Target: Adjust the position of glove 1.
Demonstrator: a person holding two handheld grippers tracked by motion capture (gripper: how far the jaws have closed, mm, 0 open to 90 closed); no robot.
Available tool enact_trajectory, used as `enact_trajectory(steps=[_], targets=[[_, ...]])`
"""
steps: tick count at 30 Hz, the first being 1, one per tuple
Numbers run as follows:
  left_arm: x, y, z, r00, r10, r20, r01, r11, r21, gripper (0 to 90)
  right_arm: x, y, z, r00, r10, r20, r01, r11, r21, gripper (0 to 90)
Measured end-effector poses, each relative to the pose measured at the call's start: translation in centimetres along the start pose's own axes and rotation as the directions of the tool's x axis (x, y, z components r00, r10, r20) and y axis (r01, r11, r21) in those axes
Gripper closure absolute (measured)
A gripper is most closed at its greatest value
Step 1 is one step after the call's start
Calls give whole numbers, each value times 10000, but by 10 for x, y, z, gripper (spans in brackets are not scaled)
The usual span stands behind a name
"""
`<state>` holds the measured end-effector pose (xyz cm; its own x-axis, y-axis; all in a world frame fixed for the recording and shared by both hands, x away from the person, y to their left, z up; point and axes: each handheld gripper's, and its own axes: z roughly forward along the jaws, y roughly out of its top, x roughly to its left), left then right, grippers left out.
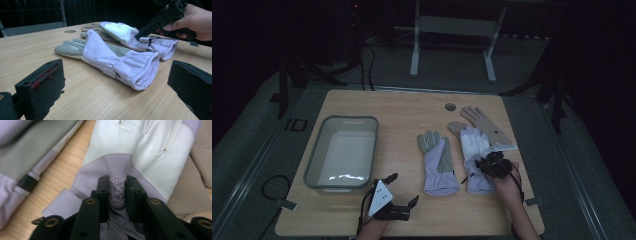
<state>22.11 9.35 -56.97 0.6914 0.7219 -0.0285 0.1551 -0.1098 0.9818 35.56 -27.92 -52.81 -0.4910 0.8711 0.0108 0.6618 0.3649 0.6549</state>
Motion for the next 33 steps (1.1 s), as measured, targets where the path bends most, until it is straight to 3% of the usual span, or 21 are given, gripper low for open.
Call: enact_trajectory(steps=[11, 15, 17, 27, 33], targets=[[0, 0, 0, 10000, 15, -15, -15, 10000, 7, 12, 1, 17, -41, 9991, 416, -30, -417, 9963, -757, 789], [0, 0, 0, 10000, -22, -9, 22, 10000, 6, 12, 2, 26, -51, 9993, 336, 153, -320, 9949, -955, 791], [0, 0, 0, 10000, -28, -13, 28, 10000, -1, 12, 4, 36, -59, 9997, 234, 30, -229, 9933, -1133, 792], [0, 0, 0, 10000, -51, -24, 51, 10000, -17, 12, 27, 75, -85, 9998, -181, -18, 176, 9876, -1559, 792], [0, 0, 0, 10000, -25, 13, 25, 10000, 1, 12, 49, 89, -85, 9983, -282, -515, 198, 9875, -1566, 791]])
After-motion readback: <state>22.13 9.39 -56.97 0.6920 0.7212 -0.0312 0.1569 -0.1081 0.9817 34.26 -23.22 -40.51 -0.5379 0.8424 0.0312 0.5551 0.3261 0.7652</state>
